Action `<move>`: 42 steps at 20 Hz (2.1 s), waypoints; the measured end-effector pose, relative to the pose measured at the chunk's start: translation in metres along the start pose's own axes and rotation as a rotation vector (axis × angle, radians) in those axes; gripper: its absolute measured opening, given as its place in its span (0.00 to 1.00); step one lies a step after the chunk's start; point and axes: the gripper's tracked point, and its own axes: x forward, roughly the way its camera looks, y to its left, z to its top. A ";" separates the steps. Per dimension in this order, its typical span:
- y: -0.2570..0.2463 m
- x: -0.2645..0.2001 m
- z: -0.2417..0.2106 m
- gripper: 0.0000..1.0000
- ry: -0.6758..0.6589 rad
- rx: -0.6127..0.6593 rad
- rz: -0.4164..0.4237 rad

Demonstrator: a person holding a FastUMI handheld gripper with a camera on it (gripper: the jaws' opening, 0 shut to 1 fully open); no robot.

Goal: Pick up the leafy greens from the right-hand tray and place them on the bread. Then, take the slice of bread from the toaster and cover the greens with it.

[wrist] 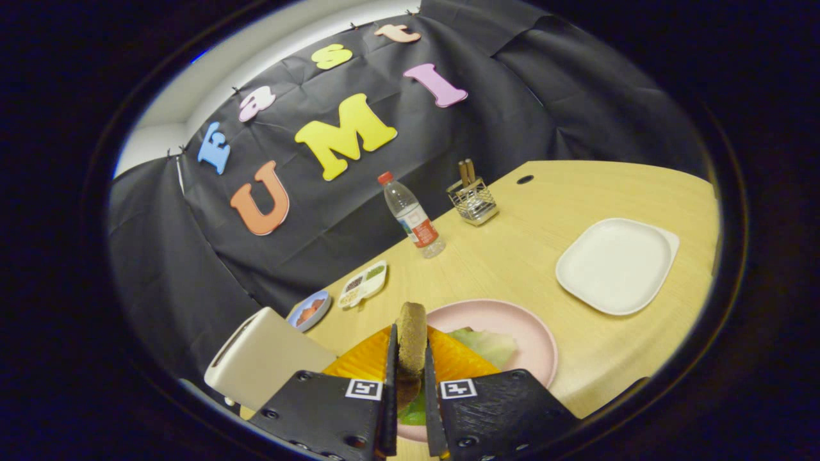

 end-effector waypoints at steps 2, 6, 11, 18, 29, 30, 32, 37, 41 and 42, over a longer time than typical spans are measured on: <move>-0.008 0.000 -0.004 0.26 0.019 -0.020 -0.007; -0.032 -0.002 0.002 0.40 0.010 -0.058 -0.052; -0.050 -0.019 0.031 0.65 -0.051 -0.105 -0.074; -0.055 -0.095 0.130 0.95 -0.329 -0.425 -0.143; -0.055 -0.214 0.172 0.95 -0.475 -0.575 -0.124; -0.059 -0.219 0.172 0.95 -0.486 -0.574 -0.126; -0.059 -0.232 0.167 0.95 -0.516 -0.572 -0.123; -0.066 -0.240 0.161 0.95 -0.556 -0.549 -0.152; -0.056 -0.232 0.157 0.95 -0.551 -0.556 -0.131; -0.055 -0.228 0.153 0.95 -0.541 -0.553 -0.121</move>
